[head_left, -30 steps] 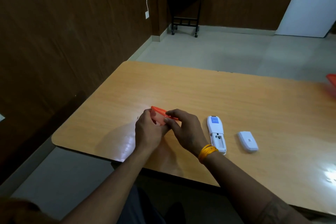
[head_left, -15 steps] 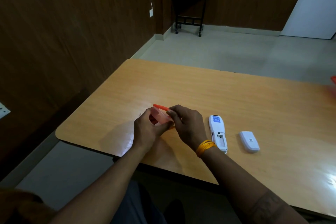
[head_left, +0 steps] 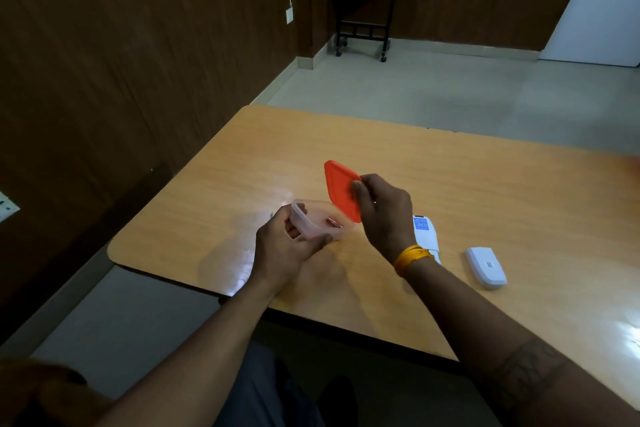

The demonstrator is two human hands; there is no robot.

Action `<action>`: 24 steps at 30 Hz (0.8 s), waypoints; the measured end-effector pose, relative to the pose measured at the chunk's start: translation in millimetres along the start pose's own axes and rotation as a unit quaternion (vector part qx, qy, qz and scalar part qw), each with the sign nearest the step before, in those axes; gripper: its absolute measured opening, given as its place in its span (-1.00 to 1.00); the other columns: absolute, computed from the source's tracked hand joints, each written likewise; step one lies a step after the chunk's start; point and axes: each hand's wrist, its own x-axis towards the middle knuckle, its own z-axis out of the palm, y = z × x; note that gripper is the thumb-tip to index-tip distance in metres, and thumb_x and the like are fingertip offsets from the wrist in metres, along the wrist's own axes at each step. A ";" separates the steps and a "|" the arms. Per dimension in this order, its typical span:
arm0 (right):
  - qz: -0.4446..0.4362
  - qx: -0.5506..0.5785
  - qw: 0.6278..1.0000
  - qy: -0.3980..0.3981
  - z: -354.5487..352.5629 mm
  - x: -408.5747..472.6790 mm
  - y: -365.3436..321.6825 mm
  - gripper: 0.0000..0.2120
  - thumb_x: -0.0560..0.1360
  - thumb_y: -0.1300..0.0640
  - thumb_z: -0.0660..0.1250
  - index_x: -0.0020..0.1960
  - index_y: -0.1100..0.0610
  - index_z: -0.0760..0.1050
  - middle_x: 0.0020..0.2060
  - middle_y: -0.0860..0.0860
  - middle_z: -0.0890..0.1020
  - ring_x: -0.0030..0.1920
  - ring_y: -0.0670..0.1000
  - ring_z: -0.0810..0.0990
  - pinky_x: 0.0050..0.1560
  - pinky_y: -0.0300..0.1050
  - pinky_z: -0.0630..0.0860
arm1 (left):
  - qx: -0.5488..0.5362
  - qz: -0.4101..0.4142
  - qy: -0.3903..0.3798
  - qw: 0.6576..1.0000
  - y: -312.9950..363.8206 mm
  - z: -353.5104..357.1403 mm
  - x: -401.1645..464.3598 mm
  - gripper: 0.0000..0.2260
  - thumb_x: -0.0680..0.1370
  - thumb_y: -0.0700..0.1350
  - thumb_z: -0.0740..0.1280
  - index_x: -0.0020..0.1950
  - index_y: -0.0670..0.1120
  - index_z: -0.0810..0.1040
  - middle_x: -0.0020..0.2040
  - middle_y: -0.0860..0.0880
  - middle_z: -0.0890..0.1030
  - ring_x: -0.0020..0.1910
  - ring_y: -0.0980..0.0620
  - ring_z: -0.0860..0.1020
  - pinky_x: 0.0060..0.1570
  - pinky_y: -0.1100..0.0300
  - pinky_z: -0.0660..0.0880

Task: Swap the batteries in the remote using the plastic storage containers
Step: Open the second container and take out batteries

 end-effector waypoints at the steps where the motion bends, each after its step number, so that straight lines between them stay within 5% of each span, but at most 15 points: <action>1: 0.011 0.005 1.000 -0.008 1.0 0.3 4.3 -0.82 0.65 0.05 0.30 0.08 0.10 0.63 -0.17 0.06 0.73 -0.21 0.13 0.65 -0.19 0.07 0.60 | 0.000 -0.002 0.001 1.000 -0.8 0.3 0.3 -0.28 0.30 0.05 0.71 0.40 -0.02 0.54 0.22 0.04 0.67 0.06 0.34 0.65 -0.02 0.43 0.57; 5: 0.057 0.021 0.998 0.001 4.4 1.1 15.8 -0.89 0.61 0.16 0.37 0.10 0.14 0.62 -0.12 0.06 0.73 -0.17 0.07 0.63 -0.12 0.02 0.58 | 0.060 -0.004 0.015 0.998 -4.0 -0.4 1.5 -0.19 0.25 0.26 0.62 0.42 -0.04 0.52 0.31 0.04 0.62 0.28 0.05 0.59 0.20 0.07 0.61; 10: 0.140 0.015 0.990 0.022 4.3 25.3 21.2 -0.74 0.65 0.14 0.31 0.29 0.18 0.60 0.05 0.14 0.74 0.01 0.16 0.68 -0.05 -0.17 0.43 | 0.170 -0.026 0.077 0.982 -10.2 -1.9 8.0 -0.23 0.32 0.24 0.61 0.36 -0.18 0.53 0.29 -0.18 0.58 0.47 -0.23 0.40 0.38 -0.13 0.44; 15: 0.172 -0.030 0.983 -0.051 6.9 43.7 28.3 -0.70 0.67 0.12 0.25 0.34 0.18 0.58 0.14 0.18 0.71 0.14 0.22 0.65 0.14 0.03 0.56 | 0.231 -0.076 0.111 0.964 -19.7 -3.5 12.8 -0.17 0.31 0.35 0.57 0.35 -0.21 0.54 0.34 -0.18 0.58 0.62 -0.24 0.23 0.60 -0.13 0.16; 19: 0.206 -0.071 0.970 -0.106 13.4 54.9 28.6 -0.64 0.67 0.09 0.24 0.42 0.18 0.54 0.29 0.18 0.65 0.28 0.23 0.60 0.30 0.08 0.53 | 0.265 -0.109 0.086 0.954 -13.8 -1.7 13.3 -0.07 0.33 0.38 0.53 0.51 -0.17 0.42 0.60 -0.20 0.34 0.68 -0.20 0.06 0.63 -0.10 0.06; 24: 0.206 -0.127 0.958 -0.150 17.9 53.2 29.4 -0.64 0.67 0.08 0.22 0.37 0.24 0.54 0.30 0.22 0.63 0.28 0.28 0.57 0.25 0.05 0.50 | 0.299 -0.123 0.058 0.944 -10.8 -5.9 10.1 0.02 0.34 0.41 0.49 0.62 -0.11 0.27 0.69 -0.18 0.17 0.70 -0.20 -0.03 0.65 -0.10 -0.03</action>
